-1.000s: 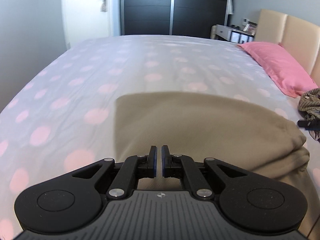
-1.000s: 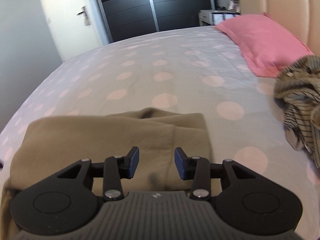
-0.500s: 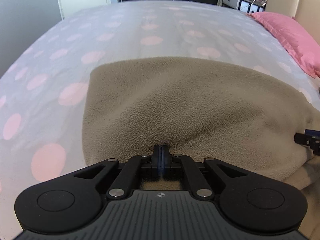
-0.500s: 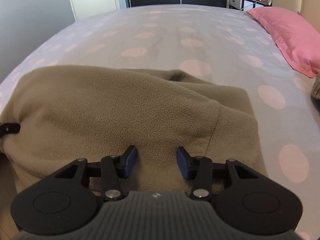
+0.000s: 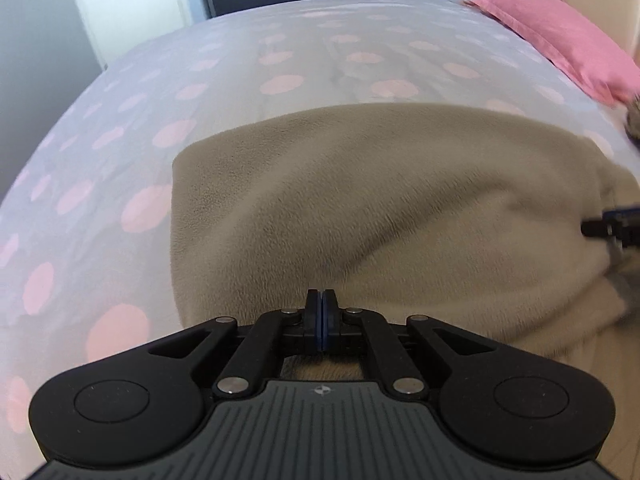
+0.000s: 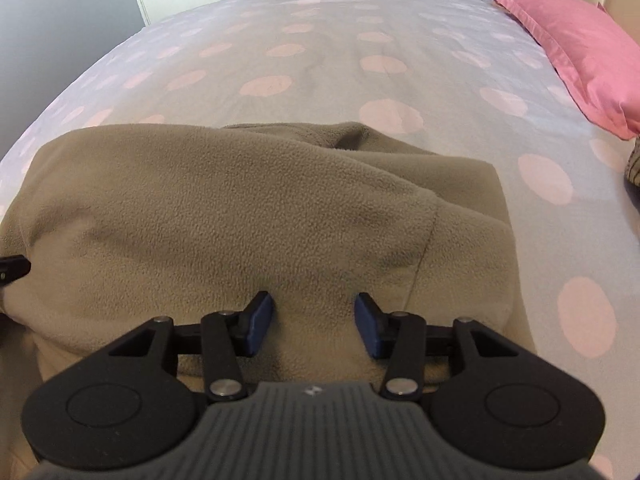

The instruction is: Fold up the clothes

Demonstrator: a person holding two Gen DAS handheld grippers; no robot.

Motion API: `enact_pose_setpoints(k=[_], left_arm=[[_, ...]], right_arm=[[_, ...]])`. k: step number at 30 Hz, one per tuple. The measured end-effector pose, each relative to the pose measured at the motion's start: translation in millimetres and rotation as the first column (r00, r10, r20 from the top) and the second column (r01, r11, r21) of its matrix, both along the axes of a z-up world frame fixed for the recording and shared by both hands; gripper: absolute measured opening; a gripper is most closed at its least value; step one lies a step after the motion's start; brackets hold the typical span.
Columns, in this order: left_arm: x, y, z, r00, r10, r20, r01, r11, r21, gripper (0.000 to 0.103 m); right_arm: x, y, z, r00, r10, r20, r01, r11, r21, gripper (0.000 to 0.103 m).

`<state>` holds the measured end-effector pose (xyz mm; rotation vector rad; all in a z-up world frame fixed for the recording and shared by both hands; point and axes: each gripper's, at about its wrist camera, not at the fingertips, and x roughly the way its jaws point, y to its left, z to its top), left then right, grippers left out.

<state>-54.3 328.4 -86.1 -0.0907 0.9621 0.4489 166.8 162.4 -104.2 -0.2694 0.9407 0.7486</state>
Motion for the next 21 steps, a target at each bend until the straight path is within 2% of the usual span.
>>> enact_pose_setpoints(k=[4, 7, 10, 16, 21], left_arm=[[-25, -12, 9, 0.998, -0.061, -0.020, 0.062, 0.997, 0.043, 0.001], [-40, -11, 5, 0.997, -0.054, -0.055, 0.058, 0.996, 0.067, 0.001], [-50, 0, -4, 0.998, -0.007, -0.060, 0.009, 1.000, 0.027, 0.001], [-53, 14, -20, 0.997, 0.051, -0.051, -0.054, 0.997, -0.051, 0.001], [-49, 10, -7, 0.995, 0.053, -0.084, -0.057, 0.998, -0.041, 0.001]], right_arm=[[-17, -8, 12, 1.000, 0.007, 0.029, -0.007, 1.000, -0.005, 0.047], [-37, -14, 17, 0.996, 0.062, 0.065, -0.059, 0.997, -0.054, 0.047], [-50, -18, 10, 0.992, 0.096, 0.079, -0.087, 0.990, -0.109, 0.047], [-47, -20, -7, 0.993, 0.104, 0.059, -0.097, 0.989, -0.112, 0.047], [-41, -21, 7, 0.994, 0.108, 0.026, -0.103, 0.986, -0.132, 0.046]])
